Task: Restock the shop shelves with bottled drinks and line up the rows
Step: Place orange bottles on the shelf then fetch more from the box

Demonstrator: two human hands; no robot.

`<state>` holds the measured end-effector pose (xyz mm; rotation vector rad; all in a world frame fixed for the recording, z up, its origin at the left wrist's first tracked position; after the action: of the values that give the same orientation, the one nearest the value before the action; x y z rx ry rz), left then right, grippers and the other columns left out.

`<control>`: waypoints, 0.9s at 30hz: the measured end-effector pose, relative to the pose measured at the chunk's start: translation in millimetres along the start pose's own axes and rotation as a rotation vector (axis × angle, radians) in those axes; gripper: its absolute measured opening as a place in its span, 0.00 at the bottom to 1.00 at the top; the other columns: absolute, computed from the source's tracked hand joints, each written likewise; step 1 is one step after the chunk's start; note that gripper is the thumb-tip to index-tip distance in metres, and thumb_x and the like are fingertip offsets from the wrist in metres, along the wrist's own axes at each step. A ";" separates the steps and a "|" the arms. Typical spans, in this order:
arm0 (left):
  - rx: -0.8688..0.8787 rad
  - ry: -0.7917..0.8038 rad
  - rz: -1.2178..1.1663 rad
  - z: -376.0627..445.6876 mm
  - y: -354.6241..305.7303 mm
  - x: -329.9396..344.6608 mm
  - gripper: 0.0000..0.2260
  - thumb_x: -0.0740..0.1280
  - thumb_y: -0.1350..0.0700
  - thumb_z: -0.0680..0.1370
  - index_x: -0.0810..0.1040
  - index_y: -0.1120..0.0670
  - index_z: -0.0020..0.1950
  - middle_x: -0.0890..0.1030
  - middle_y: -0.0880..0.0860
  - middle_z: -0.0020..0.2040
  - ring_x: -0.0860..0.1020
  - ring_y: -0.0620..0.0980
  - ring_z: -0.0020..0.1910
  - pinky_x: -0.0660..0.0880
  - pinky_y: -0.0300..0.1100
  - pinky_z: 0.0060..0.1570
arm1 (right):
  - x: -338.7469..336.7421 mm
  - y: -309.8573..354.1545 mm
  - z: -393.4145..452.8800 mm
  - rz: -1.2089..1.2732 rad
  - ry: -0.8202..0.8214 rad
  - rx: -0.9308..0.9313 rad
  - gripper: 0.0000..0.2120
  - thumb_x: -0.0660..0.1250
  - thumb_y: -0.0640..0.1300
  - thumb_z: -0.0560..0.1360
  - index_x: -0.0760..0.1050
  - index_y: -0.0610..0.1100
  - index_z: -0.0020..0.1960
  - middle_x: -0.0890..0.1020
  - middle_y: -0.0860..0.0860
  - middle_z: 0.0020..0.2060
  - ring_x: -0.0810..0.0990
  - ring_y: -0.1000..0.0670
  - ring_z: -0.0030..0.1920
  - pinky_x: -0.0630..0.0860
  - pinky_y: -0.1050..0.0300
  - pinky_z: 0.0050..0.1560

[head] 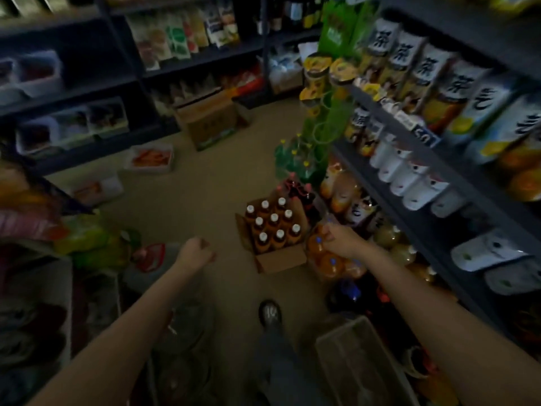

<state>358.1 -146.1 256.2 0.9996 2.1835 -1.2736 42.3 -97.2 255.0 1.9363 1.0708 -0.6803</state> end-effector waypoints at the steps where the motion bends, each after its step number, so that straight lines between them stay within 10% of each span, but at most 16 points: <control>1: -0.001 0.007 -0.008 14.8 -4.8 1.0 0.08 0.62 0.67 0.77 0.76 0.70 0.53 0.79 0.66 0.52 0.78 0.61 0.53 0.70 0.41 0.44 | 2.1 4.3 19.5 0.008 0.007 -0.006 0.07 0.63 0.44 0.74 0.68 0.47 0.51 0.76 0.46 0.48 0.75 0.46 0.53 0.73 0.53 0.54; 6: -0.074 0.044 -0.027 104.9 -23.0 9.6 0.03 0.62 0.65 0.78 0.75 0.63 0.47 0.79 0.67 0.54 0.77 0.56 0.39 0.70 0.34 0.30 | 7.9 11.4 117.0 0.033 0.047 -0.001 0.05 0.59 0.39 0.77 0.73 0.40 0.50 0.74 0.48 0.45 0.73 0.48 0.48 0.67 0.59 0.45; 11: -0.061 0.146 0.109 178.5 -29.4 38.1 0.12 0.61 0.62 0.78 0.73 0.64 0.61 0.78 0.61 0.57 0.76 0.58 0.58 0.70 0.41 0.49 | 72.8 -4.0 231.4 -0.019 0.138 -0.037 0.11 0.62 0.48 0.74 0.74 0.45 0.54 0.78 0.46 0.54 0.77 0.43 0.55 0.75 0.46 0.54; 18: -0.056 0.172 0.109 254.9 28.9 109.7 0.21 0.60 0.50 0.73 0.70 0.63 0.60 0.80 0.63 0.50 0.78 0.60 0.51 0.71 0.45 0.52 | 190.2 -8.4 321.1 -0.250 0.325 -0.002 0.21 0.54 0.41 0.80 0.59 0.45 0.73 0.59 0.39 0.70 0.59 0.36 0.71 0.61 0.40 0.68; 27: -0.134 0.153 -0.198 306.6 60.0 170.1 0.07 0.55 0.64 0.80 0.70 0.58 0.45 0.74 0.55 0.36 0.70 0.46 0.35 0.70 0.29 0.30 | 212.4 -36.3 362.5 -0.317 0.217 -0.003 0.26 0.57 0.38 0.78 0.54 0.42 0.74 0.73 0.40 0.61 0.74 0.40 0.59 0.72 0.49 0.47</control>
<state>292.7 -330.4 -40.9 0.8708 2.5014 -1.1473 90.2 -299.4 -111.8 1.8871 1.5348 -0.6454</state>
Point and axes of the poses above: each hand's wrist, its own z-axis towards the middle knuckle, its own x-axis out of the palm, y = z × x, the point moved 7 cm from there along z, towards the middle knuckle
